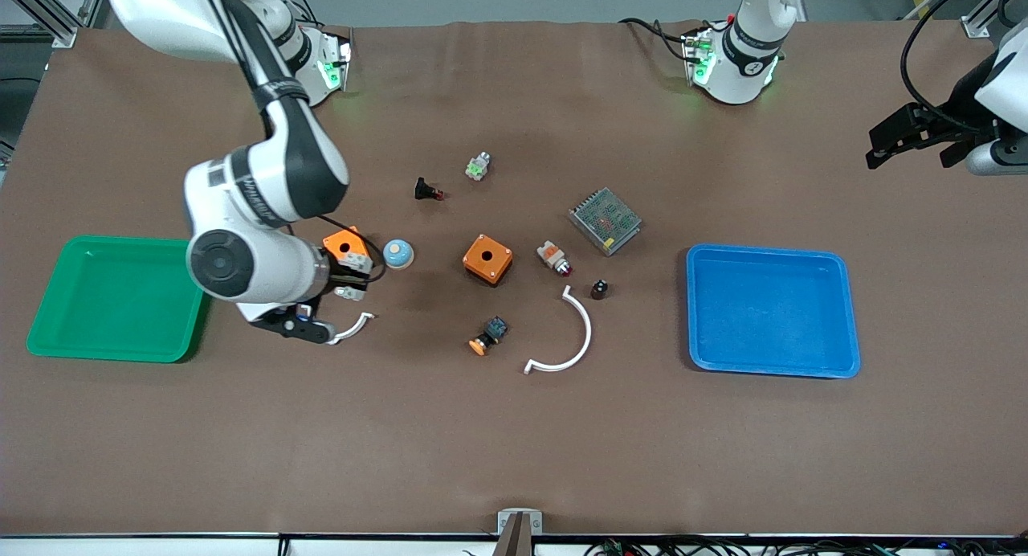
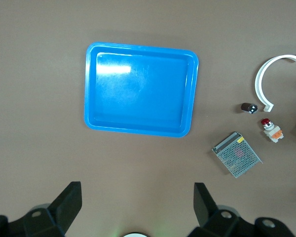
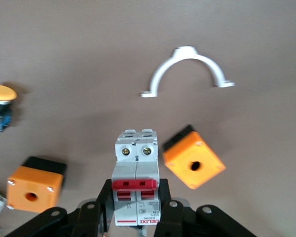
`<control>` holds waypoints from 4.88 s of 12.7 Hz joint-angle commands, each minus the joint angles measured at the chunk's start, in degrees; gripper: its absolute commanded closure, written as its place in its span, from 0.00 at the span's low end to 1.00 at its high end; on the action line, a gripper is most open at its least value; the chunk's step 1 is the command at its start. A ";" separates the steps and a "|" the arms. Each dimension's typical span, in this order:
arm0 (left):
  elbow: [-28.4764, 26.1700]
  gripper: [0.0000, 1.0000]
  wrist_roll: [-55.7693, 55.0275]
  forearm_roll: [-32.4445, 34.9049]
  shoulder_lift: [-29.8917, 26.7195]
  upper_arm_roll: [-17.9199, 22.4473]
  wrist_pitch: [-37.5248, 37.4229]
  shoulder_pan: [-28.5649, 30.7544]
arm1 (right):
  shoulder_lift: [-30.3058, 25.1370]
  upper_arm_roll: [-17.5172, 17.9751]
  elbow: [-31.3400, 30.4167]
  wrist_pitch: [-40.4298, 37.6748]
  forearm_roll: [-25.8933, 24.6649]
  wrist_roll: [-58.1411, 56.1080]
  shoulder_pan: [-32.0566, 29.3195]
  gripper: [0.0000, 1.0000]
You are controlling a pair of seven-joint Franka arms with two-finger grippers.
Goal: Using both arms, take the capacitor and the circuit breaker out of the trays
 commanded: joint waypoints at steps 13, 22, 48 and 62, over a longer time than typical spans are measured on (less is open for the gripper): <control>0.33 0.00 -1.35 -1.35 0.88 -1.88 3.97 0.74 | 8.59 -0.71 -5.18 18.70 3.00 -1.46 8.60 0.86; 1.04 0.00 -1.70 -0.65 0.27 -1.26 3.80 1.00 | 9.82 -0.80 -5.45 21.70 2.92 -1.46 8.51 0.82; -2.39 0.00 -1.35 2.52 -1.32 -4.08 2.83 1.88 | -27.18 -5.11 -17.05 -7.13 -11.32 -41.52 -16.79 0.00; -2.04 0.00 -1.18 2.61 -1.14 -3.99 4.41 1.88 | -25.07 -5.11 -0.36 -9.41 -12.73 -46.11 -20.67 0.00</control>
